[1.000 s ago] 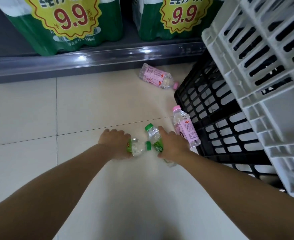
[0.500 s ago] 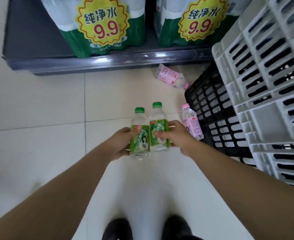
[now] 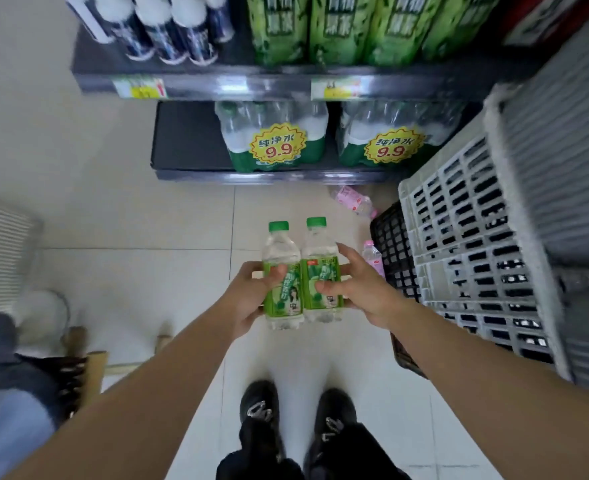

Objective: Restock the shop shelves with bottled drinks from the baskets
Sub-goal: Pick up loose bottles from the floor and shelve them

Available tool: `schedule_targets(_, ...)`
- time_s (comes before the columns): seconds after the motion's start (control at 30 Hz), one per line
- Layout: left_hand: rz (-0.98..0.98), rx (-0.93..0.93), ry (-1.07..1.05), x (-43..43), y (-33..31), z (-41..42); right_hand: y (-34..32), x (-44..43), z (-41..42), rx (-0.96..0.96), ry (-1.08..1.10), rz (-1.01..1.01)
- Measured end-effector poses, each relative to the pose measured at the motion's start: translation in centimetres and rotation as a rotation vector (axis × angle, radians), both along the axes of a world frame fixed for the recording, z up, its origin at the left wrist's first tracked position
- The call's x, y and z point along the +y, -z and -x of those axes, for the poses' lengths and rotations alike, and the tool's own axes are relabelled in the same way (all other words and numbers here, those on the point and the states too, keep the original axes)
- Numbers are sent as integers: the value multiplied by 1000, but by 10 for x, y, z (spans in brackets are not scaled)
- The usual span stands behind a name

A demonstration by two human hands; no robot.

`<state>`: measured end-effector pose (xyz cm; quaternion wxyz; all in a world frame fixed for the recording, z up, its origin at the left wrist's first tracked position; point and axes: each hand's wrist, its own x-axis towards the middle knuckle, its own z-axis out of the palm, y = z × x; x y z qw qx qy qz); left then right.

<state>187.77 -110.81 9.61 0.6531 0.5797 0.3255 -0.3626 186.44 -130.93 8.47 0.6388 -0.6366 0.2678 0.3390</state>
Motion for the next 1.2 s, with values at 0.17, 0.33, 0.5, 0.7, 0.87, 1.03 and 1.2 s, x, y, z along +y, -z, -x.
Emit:
schedule_targets(0.17, 38, -80, -42, 11, -103, -12, -115, 6, -20, -107, -48, -3)
schedule_targets(0.33, 34, -222, -73, 18, -212, -27, -224, 12, -48, -243, -93, 27)
schedule_targets(0.5, 13, -354, -103, 25, -311, -35, -318, 18, -68, -364, -121, 25)
schedule_targets(0.7, -14, -504, -97, 38, -406, -46, -415, 34, -85, -533, -178, 21)
schedule_targets(0.87, -5, -629, -110, 57, -475, -68, -491, 53, -107, -646, -208, 48)
schedule_targets(1.03, 5, -736, -55, 89, -533, -100, -548, 79, -137, -798, -205, 65)
schedule_targets(1.2, 25, -829, -32, 123, -591, -139, -599, 110, -175, -950, -183, 114)
